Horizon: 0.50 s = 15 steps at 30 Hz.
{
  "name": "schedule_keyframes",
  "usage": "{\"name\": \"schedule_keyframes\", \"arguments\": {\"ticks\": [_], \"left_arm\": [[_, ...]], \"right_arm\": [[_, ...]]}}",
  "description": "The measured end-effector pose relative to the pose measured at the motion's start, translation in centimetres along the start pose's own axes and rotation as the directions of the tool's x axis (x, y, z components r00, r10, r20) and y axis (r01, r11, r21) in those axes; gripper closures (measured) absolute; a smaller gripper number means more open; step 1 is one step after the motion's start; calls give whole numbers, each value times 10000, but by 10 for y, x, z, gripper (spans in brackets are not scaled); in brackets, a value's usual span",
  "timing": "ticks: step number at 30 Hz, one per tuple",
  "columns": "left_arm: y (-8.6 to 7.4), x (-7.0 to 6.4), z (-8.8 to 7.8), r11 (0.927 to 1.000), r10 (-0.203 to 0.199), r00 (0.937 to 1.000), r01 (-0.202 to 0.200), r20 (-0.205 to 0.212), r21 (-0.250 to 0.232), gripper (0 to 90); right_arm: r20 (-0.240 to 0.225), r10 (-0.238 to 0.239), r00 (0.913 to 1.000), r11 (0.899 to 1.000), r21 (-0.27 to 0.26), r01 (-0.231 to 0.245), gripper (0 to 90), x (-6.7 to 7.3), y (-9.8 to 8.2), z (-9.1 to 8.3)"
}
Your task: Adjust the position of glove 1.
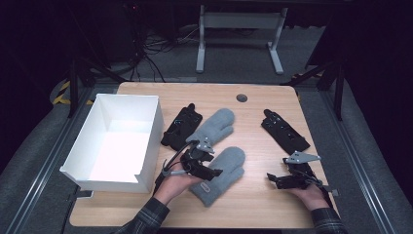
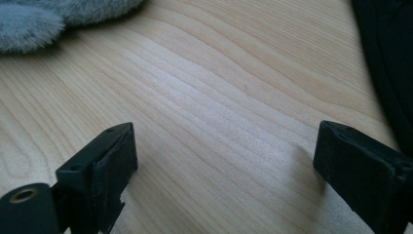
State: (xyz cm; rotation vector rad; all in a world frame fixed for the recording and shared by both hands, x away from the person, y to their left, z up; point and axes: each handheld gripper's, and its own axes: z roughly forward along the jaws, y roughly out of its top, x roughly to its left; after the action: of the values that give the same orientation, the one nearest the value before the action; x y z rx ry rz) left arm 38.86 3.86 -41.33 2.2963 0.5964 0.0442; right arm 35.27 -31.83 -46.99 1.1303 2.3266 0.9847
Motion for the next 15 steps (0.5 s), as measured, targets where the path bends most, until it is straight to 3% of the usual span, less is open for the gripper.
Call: {"name": "schedule_keyframes", "arguments": {"ticks": [8,15], "left_arm": [[19,19,2,10000,-36,9982,31,-598,-92,323],[30,34,3,9998,-135,9972,122,-733,-181,304]], "right_arm": [[-3,6,10000,10000,-1,-6,90,0,0,0],[0,7,10000,10000,1,-7,90,0,0,0]]}}
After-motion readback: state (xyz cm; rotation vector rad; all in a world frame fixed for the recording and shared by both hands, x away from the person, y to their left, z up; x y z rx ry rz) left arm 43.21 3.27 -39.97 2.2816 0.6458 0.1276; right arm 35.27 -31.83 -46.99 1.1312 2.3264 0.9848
